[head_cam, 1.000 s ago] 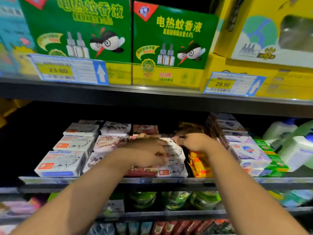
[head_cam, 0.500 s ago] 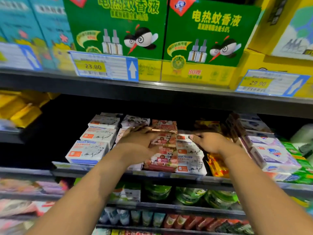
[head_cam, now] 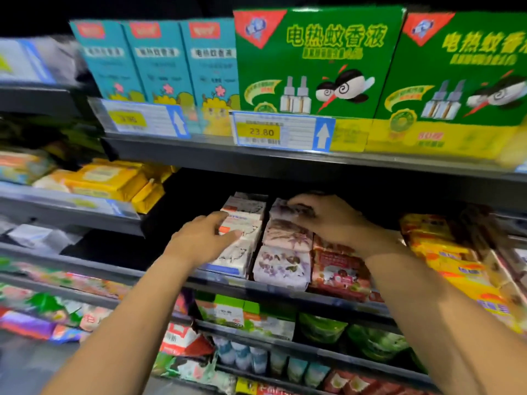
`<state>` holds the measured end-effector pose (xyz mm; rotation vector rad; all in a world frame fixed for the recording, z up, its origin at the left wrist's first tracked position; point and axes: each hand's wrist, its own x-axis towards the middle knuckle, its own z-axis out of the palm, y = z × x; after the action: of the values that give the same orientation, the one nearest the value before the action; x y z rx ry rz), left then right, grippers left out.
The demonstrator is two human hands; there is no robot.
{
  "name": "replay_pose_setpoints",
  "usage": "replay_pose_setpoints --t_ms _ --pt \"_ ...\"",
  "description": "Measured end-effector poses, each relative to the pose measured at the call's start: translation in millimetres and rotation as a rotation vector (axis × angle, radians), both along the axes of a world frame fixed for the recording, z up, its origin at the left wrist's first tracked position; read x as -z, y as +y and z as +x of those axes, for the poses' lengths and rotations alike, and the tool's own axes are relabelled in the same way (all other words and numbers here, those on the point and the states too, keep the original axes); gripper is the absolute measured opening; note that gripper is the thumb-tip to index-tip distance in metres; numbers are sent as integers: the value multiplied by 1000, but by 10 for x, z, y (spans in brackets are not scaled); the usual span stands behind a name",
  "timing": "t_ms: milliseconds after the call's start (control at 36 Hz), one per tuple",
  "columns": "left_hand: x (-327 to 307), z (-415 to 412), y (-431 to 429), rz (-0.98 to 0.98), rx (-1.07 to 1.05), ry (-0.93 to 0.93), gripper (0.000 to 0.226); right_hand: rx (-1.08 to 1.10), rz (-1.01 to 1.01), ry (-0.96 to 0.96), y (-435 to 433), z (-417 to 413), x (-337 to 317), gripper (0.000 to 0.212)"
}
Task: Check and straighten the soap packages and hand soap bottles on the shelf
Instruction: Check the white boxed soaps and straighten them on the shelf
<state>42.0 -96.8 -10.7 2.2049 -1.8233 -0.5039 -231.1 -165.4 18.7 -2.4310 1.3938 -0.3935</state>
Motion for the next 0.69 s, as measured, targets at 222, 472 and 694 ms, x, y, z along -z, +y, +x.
replay_pose_setpoints --t_ms 222,472,694 --pt "-46 -217 -238 10 -155 129 96 -169 90 50 -479 785 89 34" --pt "34 154 -356 -118 -103 126 81 -215 127 -24 -645 892 128 20" --pt "32 248 -380 -117 73 -66 44 -193 149 10 -666 944 124 43"
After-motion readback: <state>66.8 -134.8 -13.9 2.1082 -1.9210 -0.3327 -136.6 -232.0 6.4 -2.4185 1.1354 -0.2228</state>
